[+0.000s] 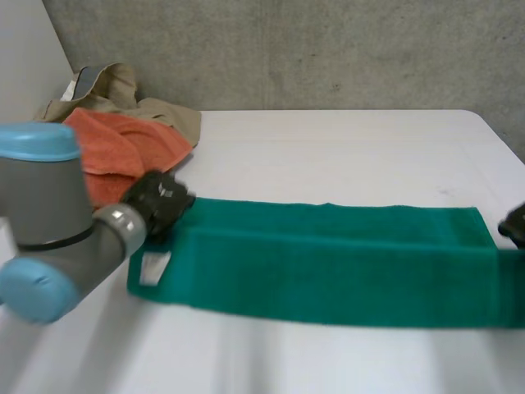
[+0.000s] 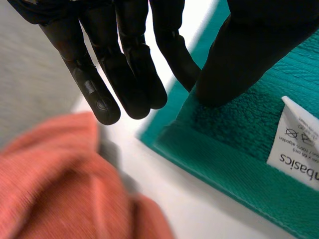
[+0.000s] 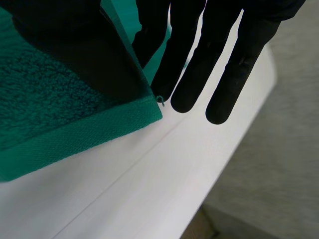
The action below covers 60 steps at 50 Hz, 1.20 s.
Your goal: Fold the laundry.
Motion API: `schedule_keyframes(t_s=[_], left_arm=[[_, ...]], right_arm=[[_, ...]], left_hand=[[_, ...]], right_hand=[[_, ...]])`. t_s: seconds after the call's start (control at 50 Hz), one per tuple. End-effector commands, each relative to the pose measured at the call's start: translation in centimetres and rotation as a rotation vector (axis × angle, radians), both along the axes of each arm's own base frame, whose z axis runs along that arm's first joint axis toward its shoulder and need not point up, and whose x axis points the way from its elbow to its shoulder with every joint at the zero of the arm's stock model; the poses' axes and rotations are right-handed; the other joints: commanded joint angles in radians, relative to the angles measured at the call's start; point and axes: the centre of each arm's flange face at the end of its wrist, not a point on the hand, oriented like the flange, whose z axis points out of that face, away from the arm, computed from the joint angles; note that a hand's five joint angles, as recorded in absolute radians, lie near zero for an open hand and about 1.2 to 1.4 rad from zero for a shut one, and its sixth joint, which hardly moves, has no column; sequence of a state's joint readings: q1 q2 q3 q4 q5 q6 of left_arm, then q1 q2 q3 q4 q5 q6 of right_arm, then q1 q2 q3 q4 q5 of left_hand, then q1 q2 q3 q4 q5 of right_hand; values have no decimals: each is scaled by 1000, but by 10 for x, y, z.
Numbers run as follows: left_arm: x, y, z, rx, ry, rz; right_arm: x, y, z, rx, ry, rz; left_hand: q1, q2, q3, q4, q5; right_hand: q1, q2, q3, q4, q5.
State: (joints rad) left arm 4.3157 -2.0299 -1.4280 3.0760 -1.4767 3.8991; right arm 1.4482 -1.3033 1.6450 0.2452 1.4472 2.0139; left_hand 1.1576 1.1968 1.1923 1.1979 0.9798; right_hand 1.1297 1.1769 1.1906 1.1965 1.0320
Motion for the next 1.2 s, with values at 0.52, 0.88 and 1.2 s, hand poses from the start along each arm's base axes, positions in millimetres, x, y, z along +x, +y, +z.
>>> schedule_keyframes(t_s=[0.52, 0.88, 1.2], left_arm=[[-59, -23, -24, -273, 175, -8], [-43, -3, -30, -178, 214, 21], [-35, 5, -13, -201, 229, 25]], right_arm=[[37, -30, -6, -241, -359, -29], [-21, -14, -42, -82, -434, -155], [-81, -41, -37, -214, -173, -233]], left_hand=[[-983, -1022, -1018, -1023, -980], [-983, -1022, -1018, -1023, -980], [-983, -1022, -1018, -1023, -980]], right_hand=[[-922, -969, -983, -989, -999], [-599, -646, -660, -666, -676], [267, 219, 206, 200, 190]])
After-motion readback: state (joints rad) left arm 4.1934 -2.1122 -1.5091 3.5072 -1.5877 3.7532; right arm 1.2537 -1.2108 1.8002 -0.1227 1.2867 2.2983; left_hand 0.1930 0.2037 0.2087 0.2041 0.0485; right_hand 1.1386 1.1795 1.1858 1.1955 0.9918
